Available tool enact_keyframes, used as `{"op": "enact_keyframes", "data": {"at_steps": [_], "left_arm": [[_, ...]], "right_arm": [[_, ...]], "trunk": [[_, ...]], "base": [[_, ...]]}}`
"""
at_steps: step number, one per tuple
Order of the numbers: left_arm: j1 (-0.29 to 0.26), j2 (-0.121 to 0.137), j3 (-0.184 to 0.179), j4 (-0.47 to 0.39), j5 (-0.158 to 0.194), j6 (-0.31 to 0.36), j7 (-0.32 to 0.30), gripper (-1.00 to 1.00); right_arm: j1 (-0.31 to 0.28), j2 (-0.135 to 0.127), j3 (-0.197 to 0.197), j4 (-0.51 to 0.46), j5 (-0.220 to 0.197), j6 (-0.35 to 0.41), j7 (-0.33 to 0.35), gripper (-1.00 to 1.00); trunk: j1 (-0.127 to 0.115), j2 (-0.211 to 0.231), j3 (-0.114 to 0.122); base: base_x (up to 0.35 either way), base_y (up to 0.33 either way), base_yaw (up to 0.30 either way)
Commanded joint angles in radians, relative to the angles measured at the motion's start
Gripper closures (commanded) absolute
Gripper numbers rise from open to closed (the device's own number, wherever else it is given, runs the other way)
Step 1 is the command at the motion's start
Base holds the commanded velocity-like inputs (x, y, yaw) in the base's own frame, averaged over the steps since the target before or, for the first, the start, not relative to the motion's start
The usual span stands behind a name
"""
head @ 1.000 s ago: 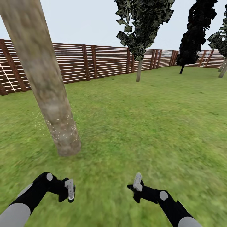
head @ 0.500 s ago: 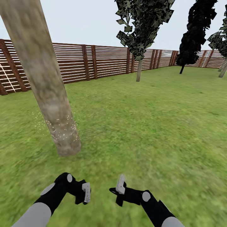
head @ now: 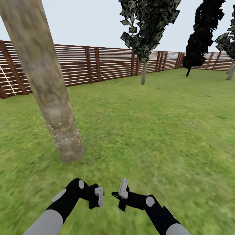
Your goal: In the garden, pick up the pesticide atomizer on the floor and spray pesticide onto both trees until each tree trunk is fully covered.
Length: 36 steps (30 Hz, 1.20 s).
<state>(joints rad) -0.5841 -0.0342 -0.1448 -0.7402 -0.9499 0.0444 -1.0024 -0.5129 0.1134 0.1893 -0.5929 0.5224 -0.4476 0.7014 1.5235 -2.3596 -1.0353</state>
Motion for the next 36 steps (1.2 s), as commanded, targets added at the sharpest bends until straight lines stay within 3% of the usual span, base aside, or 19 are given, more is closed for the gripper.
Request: {"op": "enact_keyframes", "data": {"at_steps": [1,5,11,17,36], "left_arm": [[0.0,-0.006,-0.001,-0.001,-0.004,0.005,-0.004,1.0],[0.001,-0.025,-0.001,0.002,-0.003,0.004,-0.003,1.0],[0.001,-0.029,0.001,0.002,0.008,0.0,-0.006,1.0],[0.001,-0.05,0.001,0.004,0.01,-0.006,-0.013,1.0],[0.003,-0.073,0.0,0.007,0.014,-0.011,-0.016,1.0]], "right_arm": [[0.0,0.0,-0.001,-0.001,0.008,-0.005,0.0,1.0],[0.0,0.0,-0.001,-0.001,0.008,-0.005,0.0,1.0],[0.0,0.0,-0.002,0.0,0.008,-0.005,0.0,1.0],[0.0,0.0,-0.002,0.001,0.008,-0.005,0.0,1.0],[0.0,0.0,-0.002,0.002,0.01,-0.005,-0.002,1.0]], "trunk": [[0.0,0.0,-0.001],[0.0,0.0,-0.001],[0.0,0.0,-0.001],[0.0,0.0,-0.001],[0.0,0.0,-0.001]], "base": [[0.0,0.0,0.0],[0.0,0.0,0.0],[0.0,0.0,0.0],[0.0,0.0,0.0],[0.0,0.0,0.0]]}}
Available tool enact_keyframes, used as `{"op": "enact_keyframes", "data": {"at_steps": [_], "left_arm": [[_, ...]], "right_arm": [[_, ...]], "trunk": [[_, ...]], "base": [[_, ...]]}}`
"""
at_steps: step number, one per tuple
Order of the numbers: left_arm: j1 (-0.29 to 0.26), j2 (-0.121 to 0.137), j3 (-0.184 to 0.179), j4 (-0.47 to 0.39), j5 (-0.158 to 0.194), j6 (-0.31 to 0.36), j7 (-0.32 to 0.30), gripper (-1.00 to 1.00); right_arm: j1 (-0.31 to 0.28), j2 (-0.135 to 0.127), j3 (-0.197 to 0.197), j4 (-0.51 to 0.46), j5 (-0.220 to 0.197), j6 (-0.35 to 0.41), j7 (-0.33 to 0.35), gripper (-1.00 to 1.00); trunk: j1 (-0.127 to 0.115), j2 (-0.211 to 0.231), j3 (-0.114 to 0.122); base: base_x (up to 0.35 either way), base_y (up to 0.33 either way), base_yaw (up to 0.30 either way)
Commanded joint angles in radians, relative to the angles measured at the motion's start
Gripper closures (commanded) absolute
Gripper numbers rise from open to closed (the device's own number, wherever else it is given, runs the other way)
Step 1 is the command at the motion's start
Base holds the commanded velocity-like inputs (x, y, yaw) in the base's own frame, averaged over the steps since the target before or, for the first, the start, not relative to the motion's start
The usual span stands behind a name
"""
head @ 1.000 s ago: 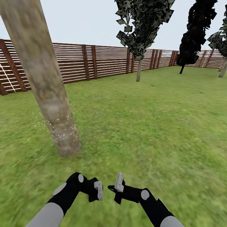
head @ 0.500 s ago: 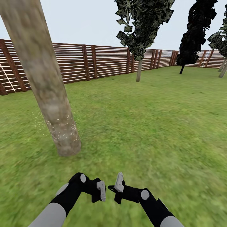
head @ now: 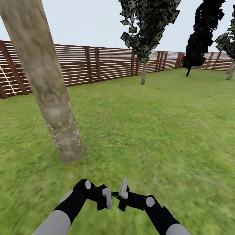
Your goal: In the garden, pick up the pesticide atomizer on the floor and spray pesticide onto both trees until each tree trunk is fully covered.
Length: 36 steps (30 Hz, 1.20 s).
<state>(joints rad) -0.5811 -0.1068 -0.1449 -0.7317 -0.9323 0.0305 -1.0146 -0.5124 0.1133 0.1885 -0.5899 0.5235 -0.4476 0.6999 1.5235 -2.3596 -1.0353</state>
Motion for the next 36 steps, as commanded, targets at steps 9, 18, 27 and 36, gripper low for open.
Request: {"op": "enact_keyframes", "data": {"at_steps": [9,18,27,36], "left_arm": [[0.0,-0.005,0.0,0.013,-0.003,-0.001,-0.006,1.0],[-0.001,0.005,0.006,0.023,-0.004,-0.016,0.005,1.0],[-0.005,0.151,0.008,0.053,-0.016,-0.009,0.007,1.0],[0.001,0.345,0.025,0.138,-0.009,-0.01,0.067,1.0]], "right_arm": [[0.0,0.0,-0.001,-0.001,0.009,-0.005,0.0,1.0],[0.0,0.0,-0.001,-0.001,0.009,-0.005,0.0,1.0],[0.0,-0.001,-0.001,0.003,0.01,-0.005,0.0,1.0],[0.0,-0.013,-0.009,0.013,0.012,-0.006,-0.005,-1.0]], "trunk": [[0.0,0.0,-0.001],[0.0,0.0,-0.001],[0.0,0.0,-0.001],[0.0,0.0,-0.001]], "base": [[0.0,0.0,0.0],[0.0,0.0,0.0],[0.0,0.0,0.0],[0.0,0.0,0.0]]}}
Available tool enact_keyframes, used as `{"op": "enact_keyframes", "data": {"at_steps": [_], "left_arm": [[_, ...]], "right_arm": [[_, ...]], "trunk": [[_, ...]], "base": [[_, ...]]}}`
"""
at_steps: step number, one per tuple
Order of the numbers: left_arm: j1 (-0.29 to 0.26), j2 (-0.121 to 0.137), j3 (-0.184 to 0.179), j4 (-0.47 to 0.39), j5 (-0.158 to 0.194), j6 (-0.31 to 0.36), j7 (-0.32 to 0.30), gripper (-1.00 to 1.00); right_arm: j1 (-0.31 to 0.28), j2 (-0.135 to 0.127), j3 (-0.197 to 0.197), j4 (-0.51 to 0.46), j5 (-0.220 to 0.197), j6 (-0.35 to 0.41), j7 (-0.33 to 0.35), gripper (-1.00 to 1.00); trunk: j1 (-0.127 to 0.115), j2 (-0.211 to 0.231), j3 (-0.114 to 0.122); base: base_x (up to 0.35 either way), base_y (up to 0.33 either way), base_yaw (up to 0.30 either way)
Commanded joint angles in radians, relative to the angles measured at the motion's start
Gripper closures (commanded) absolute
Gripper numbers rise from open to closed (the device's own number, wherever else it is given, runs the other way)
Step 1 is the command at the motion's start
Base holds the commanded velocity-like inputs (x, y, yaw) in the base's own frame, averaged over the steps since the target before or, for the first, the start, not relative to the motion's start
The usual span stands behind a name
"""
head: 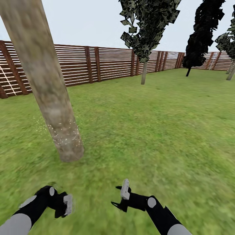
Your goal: In the garden, pick up the pesticide atomizer on the floor and spray pesticide onto both trees until each tree trunk is fully covered.
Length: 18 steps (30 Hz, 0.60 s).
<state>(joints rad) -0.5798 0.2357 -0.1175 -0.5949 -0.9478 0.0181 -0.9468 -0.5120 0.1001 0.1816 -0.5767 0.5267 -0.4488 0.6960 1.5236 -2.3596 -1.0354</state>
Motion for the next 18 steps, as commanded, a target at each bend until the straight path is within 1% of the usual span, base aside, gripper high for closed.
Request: {"op": "enact_keyframes", "data": {"at_steps": [1,2,3,4,5,6,7,8,9,10,11,12,13,14,16,17,18], "left_arm": [[0.004,0.001,0.041,0.07,0.01,0.001,0.127,1.0],[0.007,-0.005,0.072,0.14,0.012,-0.002,0.222,1.0],[0.009,-0.014,0.104,0.221,0.024,-0.006,0.313,1.0],[0.01,-0.021,0.146,0.306,0.061,-0.013,0.417,1.0],[0.011,-0.028,0.226,0.43,0.197,-0.098,0.613,1.0],[0.04,-0.028,0.275,0.475,0.409,-0.207,0.783,1.0],[0.082,-0.027,0.294,0.477,0.578,-0.244,0.866,1.0],[0.113,-0.022,0.301,0.478,0.698,-0.294,0.9,1.0],[0.137,-0.019,0.304,0.478,0.774,-0.346,0.912,1.0],[0.165,-0.018,0.305,0.478,0.847,-0.402,0.918,1.0],[0.187,-0.017,0.306,0.478,0.906,-0.444,0.921,1.0],[0.216,-0.017,0.305,0.479,0.979,-0.48,0.923,1.0],[0.23,-0.02,0.306,0.482,1.015,-0.492,0.934,1.0],[0.234,-0.02,0.306,0.485,1.033,-0.494,0.956,1.0],[0.243,-0.021,0.305,0.49,1.063,-0.498,1.016,1.0],[0.252,-0.021,0.306,0.49,1.069,-0.499,1.028,1.0],[0.256,-0.021,0.306,0.491,1.071,-0.5,1.032,1.0]], "right_arm": [[0.0,-0.012,-0.004,0.028,0.007,-0.006,-0.005,-1.0],[0.0,-0.029,-0.005,0.063,0.006,-0.007,-0.015,-1.0],[0.001,-0.048,-0.006,0.106,0.004,-0.007,-0.048,-1.0],[0.001,-0.066,-0.006,0.161,0.003,-0.008,-0.122,-1.0],[0.001,-0.098,-0.007,0.292,0.001,-0.008,-0.333,-1.0],[0.003,-0.111,-0.005,0.42,-0.002,-0.01,-0.589,-1.0],[0.006,-0.109,-0.005,0.469,-0.006,-0.012,-0.755,-1.0],[0.007,-0.104,-0.005,0.484,-0.031,-0.013,-0.866,-1.0],[0.01,-0.099,-0.005,0.49,-0.075,-0.014,-0.922,-1.0],[0.016,-0.097,-0.005,0.493,-0.165,-0.014,-0.953,-1.0],[0.022,-0.096,-0.005,0.496,-0.273,-0.014,-0.969,-1.0],[0.035,-0.097,-0.004,0.498,-0.473,-0.014,-0.98,-1.0],[0.041,-0.099,-0.003,0.499,-0.593,-0.013,-0.984,-1.0],[0.043,-0.101,-0.002,0.5,-0.622,-0.013,-0.985,-1.0],[0.046,-0.105,-0.001,0.508,-0.646,-0.011,-0.984,-1.0],[0.06,-0.099,-0.001,0.537,-0.651,-0.01,-0.983,-1.0],[0.103,-0.096,-0.001,0.547,-0.653,-0.01,-0.983,-1.0]], "trunk": [[0.0,0.0,-0.001],[0.0,0.0,-0.001],[0.0,0.0,-0.001],[0.0,0.0,-0.001],[0.0,0.0,-0.001],[0.0,0.0,-0.001],[0.0,0.0,-0.001],[0.0,0.0,-0.001],[0.0,0.0,-0.001],[0.0,0.0,-0.001],[0.0,0.0,-0.001],[0.0,0.0,-0.001],[0.0,0.0,-0.001],[0.0,0.0,-0.001],[0.0,0.0,-0.001],[0.0,0.0,-0.001],[0.0,0.0,-0.001]], "base": [[0.0,0.0,0.0],[0.0,0.0,0.0],[0.0,0.0,0.0],[0.0,0.0,0.0],[0.0,0.0,0.0],[0.0,0.0,0.0],[0.0,0.0,0.0],[0.0,0.0,0.0],[0.0,0.0,0.0],[0.0,0.0,0.0],[0.0,0.0,0.0],[0.0,0.0,0.0],[0.0,0.0,0.0],[0.0,0.0,0.0],[0.0,0.0,0.0],[0.0,0.0,0.0],[0.0,0.0,0.0]]}}
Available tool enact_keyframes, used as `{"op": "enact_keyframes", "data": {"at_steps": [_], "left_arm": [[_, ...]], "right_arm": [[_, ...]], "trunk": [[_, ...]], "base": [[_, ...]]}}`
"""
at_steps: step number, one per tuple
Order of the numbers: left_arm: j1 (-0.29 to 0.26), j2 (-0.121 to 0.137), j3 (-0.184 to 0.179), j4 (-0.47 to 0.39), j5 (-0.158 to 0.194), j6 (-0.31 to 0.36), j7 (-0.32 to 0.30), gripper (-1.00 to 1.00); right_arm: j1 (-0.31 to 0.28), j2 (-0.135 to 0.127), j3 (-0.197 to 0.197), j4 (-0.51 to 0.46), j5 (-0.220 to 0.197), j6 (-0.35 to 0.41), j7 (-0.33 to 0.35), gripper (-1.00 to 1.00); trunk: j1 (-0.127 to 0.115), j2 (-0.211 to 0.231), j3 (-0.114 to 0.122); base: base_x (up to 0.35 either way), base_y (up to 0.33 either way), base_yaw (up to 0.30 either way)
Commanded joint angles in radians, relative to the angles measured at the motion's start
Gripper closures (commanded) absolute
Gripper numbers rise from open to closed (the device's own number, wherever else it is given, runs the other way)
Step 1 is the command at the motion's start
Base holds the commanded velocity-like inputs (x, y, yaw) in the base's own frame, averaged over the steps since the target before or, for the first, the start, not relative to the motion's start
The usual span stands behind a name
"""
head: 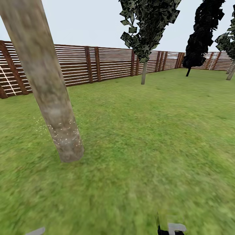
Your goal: In the garden, pick up the pesticide atomizer on the floor and spray pesticide onto both trees until each tree trunk is fully covered.
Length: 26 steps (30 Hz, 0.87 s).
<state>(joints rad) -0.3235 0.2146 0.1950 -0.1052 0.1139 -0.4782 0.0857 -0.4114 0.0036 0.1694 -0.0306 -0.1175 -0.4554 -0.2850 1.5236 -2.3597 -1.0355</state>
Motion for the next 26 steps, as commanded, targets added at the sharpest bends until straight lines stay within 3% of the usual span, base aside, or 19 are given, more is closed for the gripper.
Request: {"op": "enact_keyframes", "data": {"at_steps": [1,3,5,26], "left_arm": [[0.0,0.001,-0.006,0.001,0.01,-0.003,0.001,1.0],[0.001,0.0,-0.006,0.001,0.01,-0.004,0.001,1.0],[0.001,0.001,-0.006,0.001,0.01,-0.004,0.002,1.0],[0.002,-0.003,-0.014,-0.002,0.001,-0.003,0.001,1.0]], "right_arm": [[0.029,0.001,0.012,0.003,-0.009,-0.003,-0.002,-1.0],[0.078,0.001,0.012,0.006,-0.01,-0.003,-0.002,-1.0],[0.092,0.002,0.012,0.006,-0.011,-0.003,-0.002,-1.0],[0.097,0.01,0.012,0.006,-0.011,-0.003,0.0,-1.0]], "trunk": [[0.0,0.0,-0.001],[0.0,0.0,-0.001],[0.0,0.0,-0.001],[0.0,0.0,-0.001]], "base": [[0.0,0.0,0.0],[0.0,0.0,0.0],[0.0,0.0,0.0],[0.0,0.0,0.0]]}}
